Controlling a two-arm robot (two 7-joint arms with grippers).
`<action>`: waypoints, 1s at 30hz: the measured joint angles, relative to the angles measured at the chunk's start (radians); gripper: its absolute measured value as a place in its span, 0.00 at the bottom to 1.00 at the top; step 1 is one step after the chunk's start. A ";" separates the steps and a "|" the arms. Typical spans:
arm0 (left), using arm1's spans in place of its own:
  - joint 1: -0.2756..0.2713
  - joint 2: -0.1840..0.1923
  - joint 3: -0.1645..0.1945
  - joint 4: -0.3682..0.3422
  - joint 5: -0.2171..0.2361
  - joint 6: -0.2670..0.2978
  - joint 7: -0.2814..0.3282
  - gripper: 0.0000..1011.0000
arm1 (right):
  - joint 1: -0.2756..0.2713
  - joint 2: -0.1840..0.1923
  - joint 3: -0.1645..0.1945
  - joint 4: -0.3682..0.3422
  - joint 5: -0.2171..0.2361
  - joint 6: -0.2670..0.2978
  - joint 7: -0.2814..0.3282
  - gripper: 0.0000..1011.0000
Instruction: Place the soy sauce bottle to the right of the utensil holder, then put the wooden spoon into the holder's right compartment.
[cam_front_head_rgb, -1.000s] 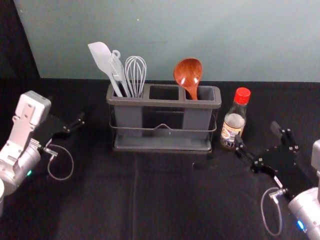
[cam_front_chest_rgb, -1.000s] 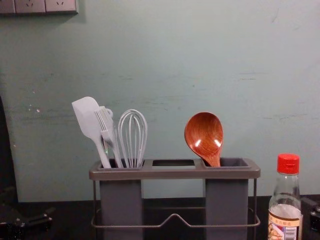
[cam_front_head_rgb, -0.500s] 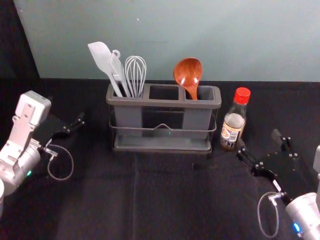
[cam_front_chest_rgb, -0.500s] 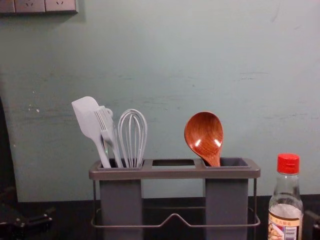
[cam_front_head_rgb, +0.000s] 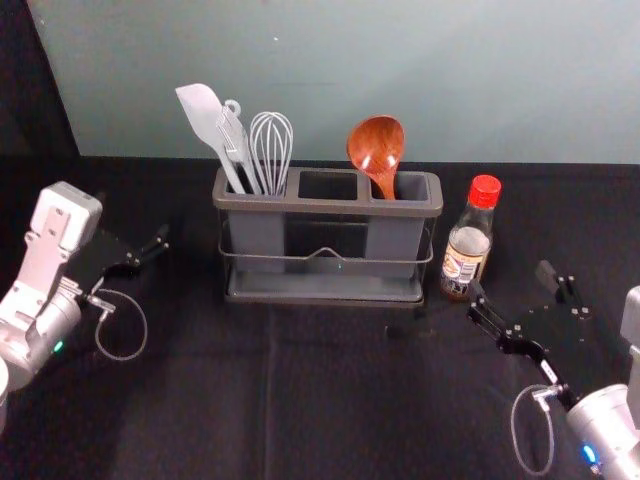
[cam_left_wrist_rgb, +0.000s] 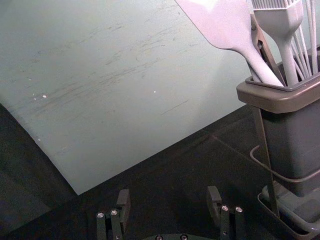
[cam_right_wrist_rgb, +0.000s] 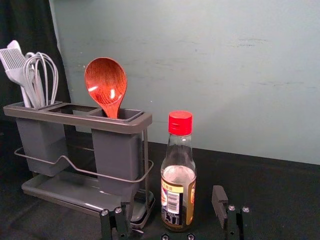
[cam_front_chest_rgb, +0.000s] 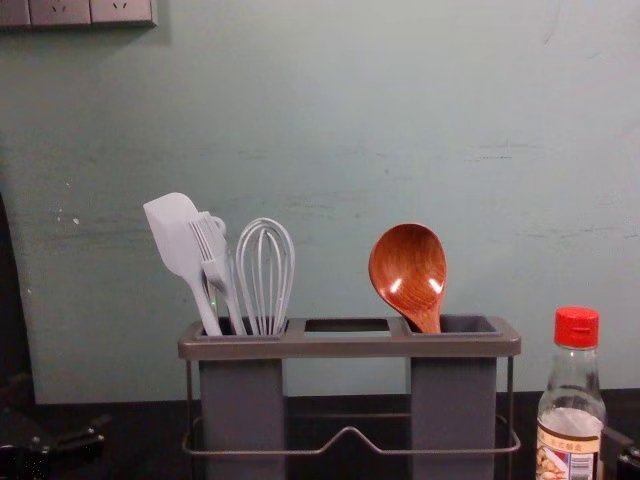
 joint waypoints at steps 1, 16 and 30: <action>0.000 0.000 0.000 0.000 0.000 0.000 0.000 0.99 | 0.000 0.000 0.000 0.000 0.000 0.000 0.000 0.99; 0.000 0.000 0.000 0.000 0.000 0.000 0.000 0.99 | 0.000 0.002 -0.002 -0.002 0.001 0.000 -0.001 0.99; 0.000 0.000 0.000 0.000 0.000 0.000 0.000 0.99 | 0.000 0.003 -0.002 -0.003 0.001 0.000 -0.002 0.99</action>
